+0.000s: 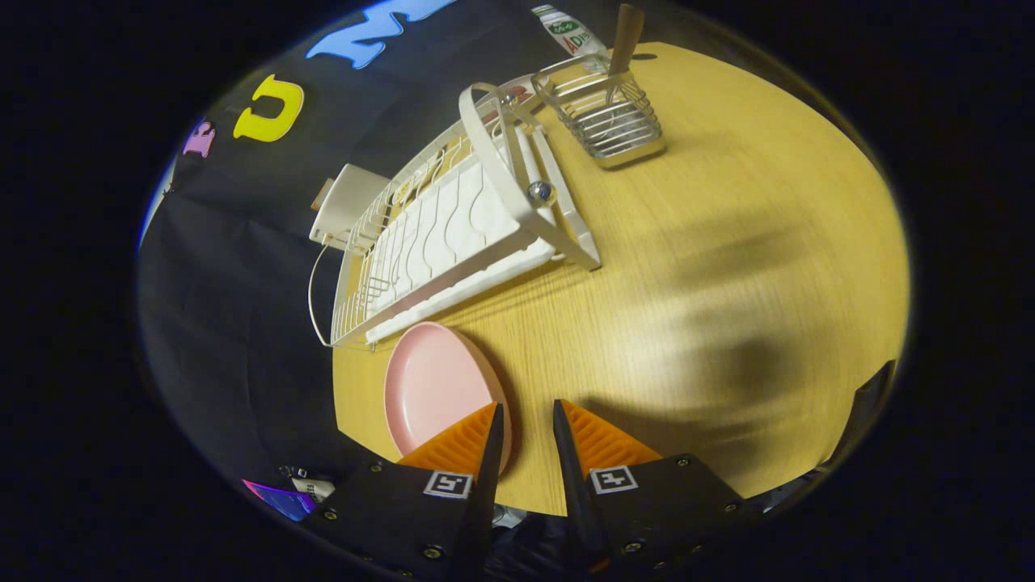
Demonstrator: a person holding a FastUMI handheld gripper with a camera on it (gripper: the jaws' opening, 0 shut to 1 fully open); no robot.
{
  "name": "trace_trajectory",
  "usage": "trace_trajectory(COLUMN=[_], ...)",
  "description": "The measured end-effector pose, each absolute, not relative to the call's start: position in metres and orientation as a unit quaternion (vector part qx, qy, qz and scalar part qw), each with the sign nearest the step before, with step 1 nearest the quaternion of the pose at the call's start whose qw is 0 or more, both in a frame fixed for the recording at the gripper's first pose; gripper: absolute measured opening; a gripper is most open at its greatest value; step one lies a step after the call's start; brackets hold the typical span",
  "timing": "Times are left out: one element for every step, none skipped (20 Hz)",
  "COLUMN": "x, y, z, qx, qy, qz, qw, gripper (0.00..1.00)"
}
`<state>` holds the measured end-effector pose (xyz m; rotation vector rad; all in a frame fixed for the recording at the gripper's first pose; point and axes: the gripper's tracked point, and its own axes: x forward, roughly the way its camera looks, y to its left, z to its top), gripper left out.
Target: Take the plate from the dish rack, then take the spoon from the basket and place it into the plate.
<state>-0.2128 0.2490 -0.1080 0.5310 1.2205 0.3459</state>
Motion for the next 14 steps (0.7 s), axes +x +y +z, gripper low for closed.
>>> trace_trajectory(x=[-0.207,-0.200,-0.193,-0.184,-0.174,-0.163,-0.151,-0.139,-0.125,-0.113,-0.101,-0.090,-0.081,-0.072], y=[0.239,0.229,0.219,0.208,0.198,0.188,0.179,0.171,0.165,0.160,0.155,0.150,0.145,0.139], z=[-0.104,-0.098,-0.093,-0.087,-0.080,-0.072,-0.061,-0.050,-0.041,-0.030,-0.020,-0.014,-0.011,-0.009], qx=[0.241,0.236,0.231,0.225,0.220,0.214,0.207,0.200,0.191,0.182,0.174,0.170,0.167,0.165], qy=[0.550,0.535,0.518,0.498,0.476,0.451,0.423,0.393,0.360,0.327,0.299,0.275,0.255,0.237], qz=[0.149,0.139,0.128,0.115,0.103,0.091,0.083,0.077,0.072,0.069,0.064,0.059,0.052,0.043], qw=[0.786,0.799,0.814,0.830,0.845,0.862,0.878,0.894,0.910,0.925,0.936,0.944,0.951,0.957], gripper=[0.39,0.39,0.39,0.39,0.39,0.38,0.39,0.38,0.38,0.38,0.38,0.38,0.38,0.38])
